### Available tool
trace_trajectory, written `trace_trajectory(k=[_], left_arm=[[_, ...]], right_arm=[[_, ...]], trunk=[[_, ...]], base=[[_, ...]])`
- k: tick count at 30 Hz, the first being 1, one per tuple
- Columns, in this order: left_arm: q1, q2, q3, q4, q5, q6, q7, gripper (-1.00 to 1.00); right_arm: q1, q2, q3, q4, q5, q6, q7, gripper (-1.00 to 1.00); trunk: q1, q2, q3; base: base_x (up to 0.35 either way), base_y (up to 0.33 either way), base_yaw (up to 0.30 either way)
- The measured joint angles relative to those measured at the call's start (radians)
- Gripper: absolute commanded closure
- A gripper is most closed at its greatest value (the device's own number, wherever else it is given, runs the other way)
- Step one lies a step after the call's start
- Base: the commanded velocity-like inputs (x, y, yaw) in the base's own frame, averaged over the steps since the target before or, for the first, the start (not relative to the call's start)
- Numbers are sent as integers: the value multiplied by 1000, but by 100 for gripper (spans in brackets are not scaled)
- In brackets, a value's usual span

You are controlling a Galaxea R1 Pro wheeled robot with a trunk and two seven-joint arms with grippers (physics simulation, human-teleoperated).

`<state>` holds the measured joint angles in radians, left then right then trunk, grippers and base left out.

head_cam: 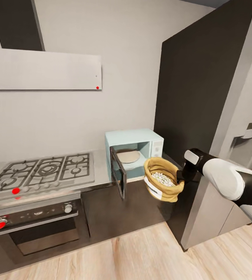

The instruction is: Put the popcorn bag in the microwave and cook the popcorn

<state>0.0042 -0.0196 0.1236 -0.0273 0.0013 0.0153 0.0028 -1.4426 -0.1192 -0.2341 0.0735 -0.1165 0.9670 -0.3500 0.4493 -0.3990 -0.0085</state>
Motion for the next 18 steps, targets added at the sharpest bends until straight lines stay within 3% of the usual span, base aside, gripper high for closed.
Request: trace_trajectory(k=[10, 18], left_arm=[[0, 0, 0, 0, 0, 0, 0, -100], [0, 0, 0, 0, 0, 0, 0, -100]], right_arm=[[0, 0, 1, 0, 0, 0, 0, 100], [0, 0, 0, 0, 0, 0, 0, 100]], trunk=[[0, 0, 0], [0, 0, 0]], base=[[170, -293, 188], [42, -71, 251]])
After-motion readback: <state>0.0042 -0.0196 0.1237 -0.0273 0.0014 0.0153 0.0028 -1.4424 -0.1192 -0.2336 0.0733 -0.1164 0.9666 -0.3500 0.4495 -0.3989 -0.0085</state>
